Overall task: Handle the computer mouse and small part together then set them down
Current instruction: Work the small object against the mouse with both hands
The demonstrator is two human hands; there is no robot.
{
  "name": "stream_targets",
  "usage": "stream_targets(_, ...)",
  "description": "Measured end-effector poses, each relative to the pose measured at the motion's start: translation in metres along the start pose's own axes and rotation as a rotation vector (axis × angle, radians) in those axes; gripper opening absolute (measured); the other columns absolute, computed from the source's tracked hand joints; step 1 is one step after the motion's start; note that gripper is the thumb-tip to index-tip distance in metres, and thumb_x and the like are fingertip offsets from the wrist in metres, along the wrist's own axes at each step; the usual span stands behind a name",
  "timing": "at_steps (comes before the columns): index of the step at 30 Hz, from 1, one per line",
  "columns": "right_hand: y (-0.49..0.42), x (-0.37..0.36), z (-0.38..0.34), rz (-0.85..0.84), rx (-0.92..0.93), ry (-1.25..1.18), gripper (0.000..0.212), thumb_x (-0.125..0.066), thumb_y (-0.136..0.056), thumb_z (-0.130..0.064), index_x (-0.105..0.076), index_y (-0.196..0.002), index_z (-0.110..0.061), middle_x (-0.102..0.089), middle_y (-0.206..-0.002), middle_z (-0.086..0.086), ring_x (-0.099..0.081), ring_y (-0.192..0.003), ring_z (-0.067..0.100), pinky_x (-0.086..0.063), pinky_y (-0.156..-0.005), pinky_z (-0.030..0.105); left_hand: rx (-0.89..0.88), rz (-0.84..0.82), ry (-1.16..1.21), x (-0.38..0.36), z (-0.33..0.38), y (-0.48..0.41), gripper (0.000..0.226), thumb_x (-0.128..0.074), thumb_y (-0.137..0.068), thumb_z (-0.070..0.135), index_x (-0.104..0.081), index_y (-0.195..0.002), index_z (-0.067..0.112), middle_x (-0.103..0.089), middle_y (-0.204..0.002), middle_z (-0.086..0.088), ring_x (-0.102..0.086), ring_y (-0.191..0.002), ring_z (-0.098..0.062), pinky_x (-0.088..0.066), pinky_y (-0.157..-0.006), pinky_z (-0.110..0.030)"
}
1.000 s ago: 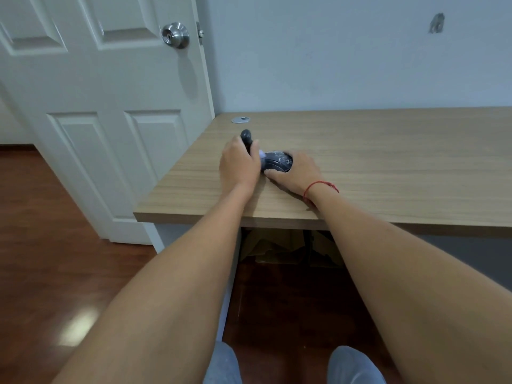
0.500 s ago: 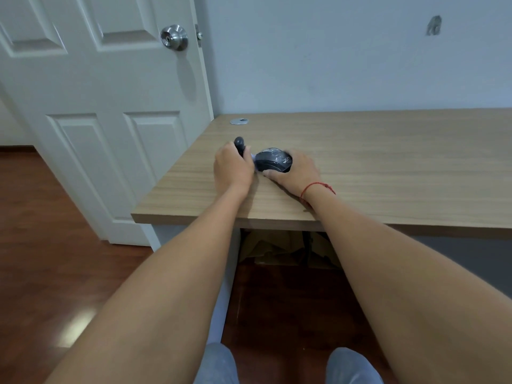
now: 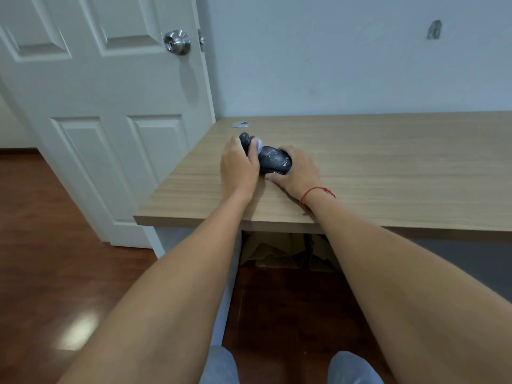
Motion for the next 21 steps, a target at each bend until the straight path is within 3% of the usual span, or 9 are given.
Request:
stream_targets(4,-0.002,-0.001,0.001,-0.004,0.006,0.009,0.067,-0.079,-0.070,-0.034,-0.054,-0.131,-0.022,-0.062,-0.127,0.000,-0.057,-0.118,0.022,-0.046,-0.100,0.040,-0.054,-0.002,0.108,0.001,0.010,0.002,0.031,-0.050,-0.098,0.028,-0.054,-0.089,-0.002,-0.055,-0.083,-0.009,-0.047,-0.076,-0.018,-0.036,-0.067,-0.022)
stream_targets(10,-0.001,-0.002,0.002,-0.010,0.022,0.011,0.061,-0.079,-0.071,-0.035,-0.056,-0.125,-0.019,-0.064,-0.121,0.003,-0.058,-0.112,0.023,-0.047,-0.098,0.040,0.142,-0.004,-0.007,0.001,-0.006,-0.002,0.036,-0.044,-0.100,0.031,-0.053,-0.099,-0.005,-0.062,-0.103,-0.022,-0.056,-0.097,-0.034,-0.035,-0.074,-0.031)
stream_targets(13,-0.003,-0.004,0.003,-0.010,0.022,0.020,0.065,-0.078,-0.069,-0.036,-0.055,-0.127,-0.019,-0.064,-0.122,0.002,-0.058,-0.113,0.023,-0.047,-0.098,0.041,0.048,0.006,0.109,0.002,0.005,0.000,0.033,-0.046,-0.099,0.031,-0.053,-0.092,-0.001,-0.061,-0.090,-0.015,-0.056,-0.085,-0.029,-0.034,-0.069,-0.024)
stream_targets(15,-0.004,-0.004,0.003,-0.012,0.019,0.022,0.065,-0.078,-0.069,-0.036,-0.055,-0.128,-0.019,-0.064,-0.122,0.003,-0.059,-0.113,0.024,-0.048,-0.097,0.040,-0.004,-0.036,0.131,0.000,0.008,0.002,0.031,-0.048,-0.099,0.030,-0.053,-0.091,0.000,-0.058,-0.086,-0.011,-0.055,-0.081,-0.027,-0.039,-0.070,-0.026)
stream_targets(19,-0.003,-0.003,0.002,-0.007,0.034,0.003,0.060,-0.079,-0.071,-0.034,-0.057,-0.124,-0.017,-0.064,-0.119,0.005,-0.059,-0.110,0.024,-0.048,-0.096,0.040,0.131,-0.068,-0.021,-0.002,-0.007,-0.001,0.032,-0.046,-0.099,0.028,-0.053,-0.101,-0.004,-0.061,-0.104,-0.021,-0.056,-0.098,-0.034,-0.035,-0.074,-0.030)
stream_targets(21,-0.003,-0.003,0.002,-0.003,0.037,-0.002,0.060,-0.080,-0.070,-0.033,-0.058,-0.124,-0.018,-0.065,-0.119,0.004,-0.059,-0.109,0.024,-0.048,-0.095,0.040,0.118,-0.036,-0.009,0.000,-0.005,-0.001,0.033,-0.047,-0.099,0.029,-0.053,-0.100,-0.003,-0.062,-0.103,-0.021,-0.056,-0.096,-0.033,-0.037,-0.075,-0.032)
Point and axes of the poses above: each hand's wrist, its own y-axis away from the middle knuckle, its own x-axis out of the back of the hand, z = x × y, the point moved 3 cm from there along -y, towards the middle knuckle
